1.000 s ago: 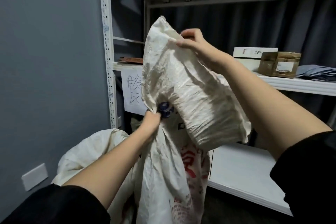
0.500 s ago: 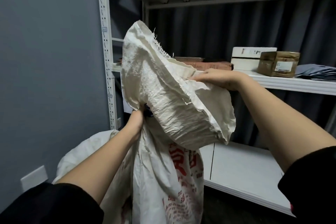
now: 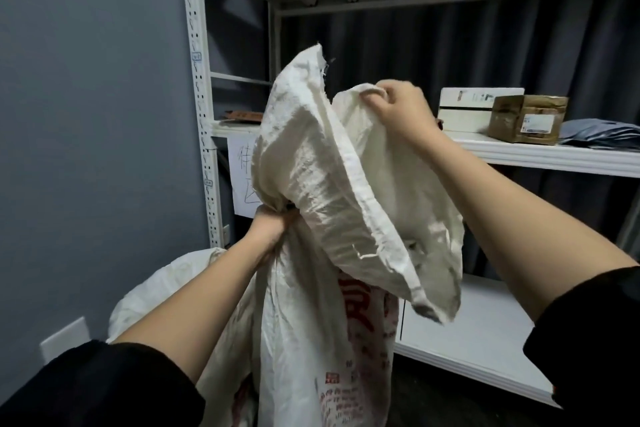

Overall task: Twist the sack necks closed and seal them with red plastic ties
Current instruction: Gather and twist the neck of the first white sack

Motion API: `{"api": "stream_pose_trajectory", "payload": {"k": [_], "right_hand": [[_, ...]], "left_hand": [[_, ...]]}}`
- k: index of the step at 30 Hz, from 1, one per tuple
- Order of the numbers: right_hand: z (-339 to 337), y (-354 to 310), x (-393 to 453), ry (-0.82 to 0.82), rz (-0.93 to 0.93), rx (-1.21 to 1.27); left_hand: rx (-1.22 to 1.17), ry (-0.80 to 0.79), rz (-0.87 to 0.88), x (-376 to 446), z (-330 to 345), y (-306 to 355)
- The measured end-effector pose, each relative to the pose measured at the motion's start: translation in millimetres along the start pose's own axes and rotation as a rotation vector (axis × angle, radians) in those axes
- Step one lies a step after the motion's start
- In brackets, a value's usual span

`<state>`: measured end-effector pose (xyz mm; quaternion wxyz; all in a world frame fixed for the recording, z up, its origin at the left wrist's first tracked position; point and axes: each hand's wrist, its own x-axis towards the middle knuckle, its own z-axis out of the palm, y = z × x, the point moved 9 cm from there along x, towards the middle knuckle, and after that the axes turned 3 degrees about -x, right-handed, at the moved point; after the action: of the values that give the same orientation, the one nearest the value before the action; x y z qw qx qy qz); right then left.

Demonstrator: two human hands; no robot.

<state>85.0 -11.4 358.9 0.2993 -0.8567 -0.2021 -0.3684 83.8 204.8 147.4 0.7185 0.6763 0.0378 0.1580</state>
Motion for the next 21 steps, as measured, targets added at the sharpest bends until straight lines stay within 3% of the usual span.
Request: {"api": "stream_pose_trajectory", "payload": {"k": [7, 14, 16, 19, 21], "right_hand": [[3.9, -5.2, -0.3, 0.003, 0.07, -0.154], [10.6, -16.2, -34.3, -0.237, 0.042, 0.445], [20.4, -21.8, -45.9, -0.391, -0.018, 0.327], [48.3, -21.3, -72.2, -0.66, -0.101, -0.038], [53.8, -11.8, -74.0, -0.651, -0.109, -0.26]], "left_hand": [[0.093, -0.001, 0.018, 9.0, 8.4, -0.7], [0.304, 0.164, -0.049, 26.6, -10.6, -14.6], [0.267, 0.191, -0.067, 30.4, -12.2, -19.4], [0.152, 0.249, -0.086, 31.7, -13.5, -24.0], [0.133, 0.245, -0.089, 29.6, -10.9, -22.7]]}}
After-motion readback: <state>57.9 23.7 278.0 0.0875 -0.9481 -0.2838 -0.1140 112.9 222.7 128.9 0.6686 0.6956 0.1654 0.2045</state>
